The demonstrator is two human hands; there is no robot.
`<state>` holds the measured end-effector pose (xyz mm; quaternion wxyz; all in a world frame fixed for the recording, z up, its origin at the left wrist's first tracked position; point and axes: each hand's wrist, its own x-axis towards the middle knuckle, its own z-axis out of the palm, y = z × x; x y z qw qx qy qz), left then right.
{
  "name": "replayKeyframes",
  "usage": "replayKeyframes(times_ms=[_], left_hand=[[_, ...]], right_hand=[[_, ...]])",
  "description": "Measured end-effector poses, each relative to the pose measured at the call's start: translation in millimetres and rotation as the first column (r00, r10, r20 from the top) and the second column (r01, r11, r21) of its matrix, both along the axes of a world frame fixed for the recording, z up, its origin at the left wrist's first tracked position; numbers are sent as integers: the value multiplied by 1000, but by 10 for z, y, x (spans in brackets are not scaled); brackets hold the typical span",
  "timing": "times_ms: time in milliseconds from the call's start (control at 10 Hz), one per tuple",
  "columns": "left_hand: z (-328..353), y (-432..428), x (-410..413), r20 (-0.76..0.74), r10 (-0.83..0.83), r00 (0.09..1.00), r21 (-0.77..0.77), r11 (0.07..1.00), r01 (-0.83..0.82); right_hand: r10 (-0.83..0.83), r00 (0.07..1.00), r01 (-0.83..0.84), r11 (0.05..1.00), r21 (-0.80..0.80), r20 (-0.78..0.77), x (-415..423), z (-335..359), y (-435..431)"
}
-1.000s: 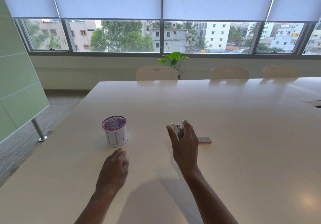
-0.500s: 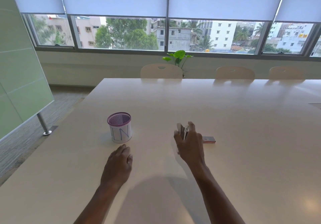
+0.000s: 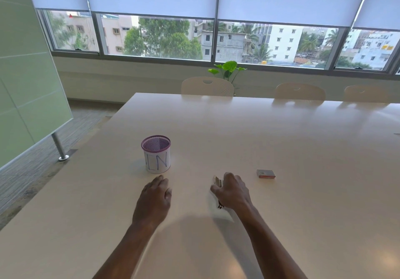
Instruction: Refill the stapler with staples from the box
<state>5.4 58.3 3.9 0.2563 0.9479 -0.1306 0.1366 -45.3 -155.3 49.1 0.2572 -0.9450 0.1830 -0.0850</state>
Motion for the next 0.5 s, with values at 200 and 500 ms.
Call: replayKeyframes(times_ms=[200, 500], left_hand=[[0, 9, 4, 7, -10, 1000, 24, 1000, 9], [-21, 8, 28, 12, 1, 1000, 16, 1000, -2]], right_hand=[[21, 997, -22, 1000, -12, -74, -14, -6, 31], [24, 992, -36, 995, -96, -124, -47, 10, -36]])
